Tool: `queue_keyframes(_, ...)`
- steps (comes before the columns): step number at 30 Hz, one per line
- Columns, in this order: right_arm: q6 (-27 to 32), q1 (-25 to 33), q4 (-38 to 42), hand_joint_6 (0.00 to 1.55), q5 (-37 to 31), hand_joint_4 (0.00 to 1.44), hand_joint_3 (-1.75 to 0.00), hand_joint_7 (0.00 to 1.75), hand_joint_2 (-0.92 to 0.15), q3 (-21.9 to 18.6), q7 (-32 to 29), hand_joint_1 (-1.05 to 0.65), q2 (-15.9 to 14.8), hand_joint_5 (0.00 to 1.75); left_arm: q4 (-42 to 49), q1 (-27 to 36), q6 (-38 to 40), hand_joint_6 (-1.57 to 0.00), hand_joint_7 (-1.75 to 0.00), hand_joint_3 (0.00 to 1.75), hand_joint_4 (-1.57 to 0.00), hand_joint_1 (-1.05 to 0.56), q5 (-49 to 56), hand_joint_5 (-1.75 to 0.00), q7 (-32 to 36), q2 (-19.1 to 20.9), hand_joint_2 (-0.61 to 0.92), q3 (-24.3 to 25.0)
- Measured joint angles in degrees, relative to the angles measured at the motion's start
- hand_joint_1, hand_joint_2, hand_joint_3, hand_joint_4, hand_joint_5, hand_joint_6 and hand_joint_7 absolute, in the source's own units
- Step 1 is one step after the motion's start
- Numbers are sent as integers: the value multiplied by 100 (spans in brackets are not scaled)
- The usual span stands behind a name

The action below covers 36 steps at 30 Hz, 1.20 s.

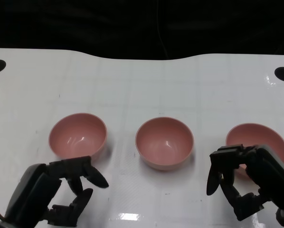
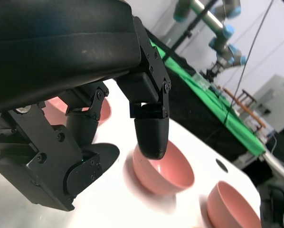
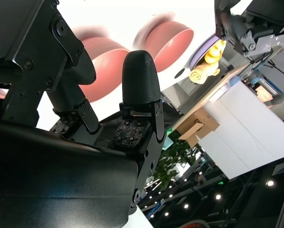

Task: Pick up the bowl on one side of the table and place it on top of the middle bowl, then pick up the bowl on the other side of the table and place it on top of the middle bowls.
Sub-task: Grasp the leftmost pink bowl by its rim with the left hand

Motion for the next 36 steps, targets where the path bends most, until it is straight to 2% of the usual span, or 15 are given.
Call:
queue_keyframes(3, 8, 1, -2, 100, 0, 101, -170, 126, -3, 27, 0, 35, 5, 174, -94, 44, 241, -83, -46, 83, -69, -5, 104, -114, 88, -56, 54, 34)
queue_keyframes(4, 11, 2, -2, 100, 0, 101, -171, 126, -2, 34, 0, 36, 7, 173, -128, 54, 344, -77, -40, 76, -63, -6, 154, -109, 100, -72, 56, 36)
queue_keyframes(5, 11, 2, -2, 100, 0, 102, -171, 126, -2, 41, -1, 36, 10, 173, -197, 69, 514, -70, -29, 52, -54, -12, 269, -105, 143, -91, 67, 43)
queue_keyframes(7, 10, 4, -3, 100, -1, 102, -171, 126, -1, 52, -1, 36, 14, 173, -413, 110, 930, -62, -17, 23, -43, -18, 633, -100, 265, -124, 81, 57)
queue_keyframes(10, 10, 9, -3, 100, 0, 102, -171, 126, -2, 64, -1, 35, 17, 173, -859, 222, 1561, -52, -8, 7, -31, -24, 1063, -85, 304, -167, 89, 43)
queue_keyframes(13, 9, 18, -4, 99, -1, 102, -170, 126, -3, 75, -2, 34, 19, 173, -1283, 312, 2103, -47, -3, 2, -26, -26, 1430, -68, 303, -215, 91, -34)
queue_keyframes(17, 4, 23, -4, 100, 0, 103, -171, 126, -2, 87, -2, 35, 19, 172, -1986, 296, 2899, -34, 0, 0, -15, -41, 2280, -54, 170, -186, 91, -164)
queue_keyframes(20, 1, 23, -4, 100, -1, 103, -171, 126, -2, 114, -3, 35, 20, 172, -2298, 196, 3522, -31, 0, 0, -12, -45, 2758, -51, -133, -173, 90, -280)
queue_keyframes(25, 6, 37, -20, 100, -2, 103, -170, 126, -2, 126, -6, 35, 20, 173, -2336, -180, 4344, -27, 0, 0, -10, -48, 3529, -48, -610, -92, 90, -572)
queue_keyframes(31, 12, 62, -30, 99, -2, 103, -170, 125, -3, 133, -7, 34, 20, 172, -1938, -678, 4779, -31, -2, 4, -19, -48, 4110, -47, -713, -6, 92, -992)
queue_keyframes(36, 18, 76, -51, 99, -7, 102, -169, 126, -3, 136, -8, 33, 22, 173, -1308, -1102, 5074, -38, -2, 2, -40, -47, 4353, -25, -772, 14, 92, -1322)
